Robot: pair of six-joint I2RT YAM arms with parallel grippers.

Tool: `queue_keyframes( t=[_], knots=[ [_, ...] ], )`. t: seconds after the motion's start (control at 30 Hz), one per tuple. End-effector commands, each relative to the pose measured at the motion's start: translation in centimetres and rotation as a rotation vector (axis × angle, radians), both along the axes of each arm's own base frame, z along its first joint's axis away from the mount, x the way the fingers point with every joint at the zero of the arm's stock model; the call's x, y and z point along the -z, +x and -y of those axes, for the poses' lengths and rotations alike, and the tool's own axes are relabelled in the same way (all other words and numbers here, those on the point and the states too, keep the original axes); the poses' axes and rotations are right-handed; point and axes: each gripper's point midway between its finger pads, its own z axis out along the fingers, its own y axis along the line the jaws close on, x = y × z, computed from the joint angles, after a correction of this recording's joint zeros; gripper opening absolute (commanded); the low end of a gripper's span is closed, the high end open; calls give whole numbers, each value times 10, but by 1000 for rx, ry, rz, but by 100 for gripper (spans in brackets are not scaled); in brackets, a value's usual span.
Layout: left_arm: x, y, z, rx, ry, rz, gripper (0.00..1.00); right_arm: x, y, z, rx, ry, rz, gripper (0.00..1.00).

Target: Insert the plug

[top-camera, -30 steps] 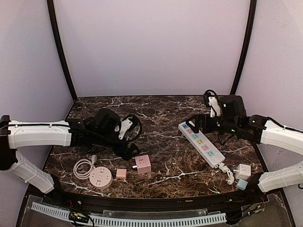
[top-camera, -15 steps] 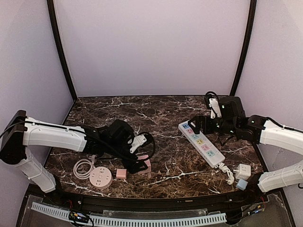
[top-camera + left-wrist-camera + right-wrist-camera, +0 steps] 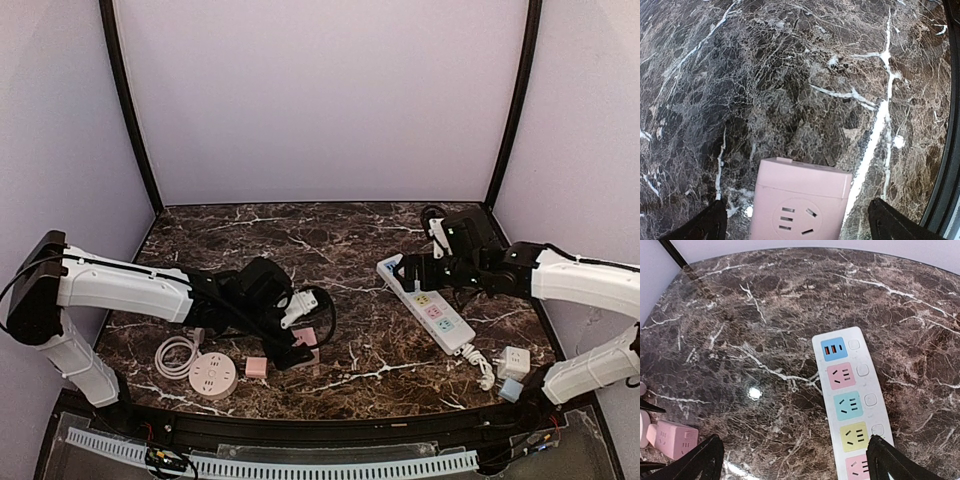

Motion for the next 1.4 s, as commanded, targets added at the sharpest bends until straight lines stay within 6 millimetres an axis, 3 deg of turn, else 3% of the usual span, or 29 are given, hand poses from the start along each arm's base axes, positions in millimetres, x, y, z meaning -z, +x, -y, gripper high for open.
queue_keyframes(
  t=[0.0,0.2,0.57,0.67,1.0,1.1,1.37],
  knots=[
    [9,1,-8,10,54,20,96,19,6,0,20,-92,-53,99],
    [17,1,-7,26,82,19,82,58,16,3,39,-230,-152,99],
    [18,2,-7,44,85,37,51,104,50,47,85,-346,-281,99],
    [17,2,-7,49,83,44,48,109,58,52,57,-340,-302,99],
    [12,1,-6,58,58,57,46,140,56,34,-90,-346,-387,98],
    [11,2,-7,54,56,63,46,147,59,36,-81,-370,-395,82],
    [4,2,-7,54,30,79,45,145,68,23,-134,-370,-379,67]
  ],
)
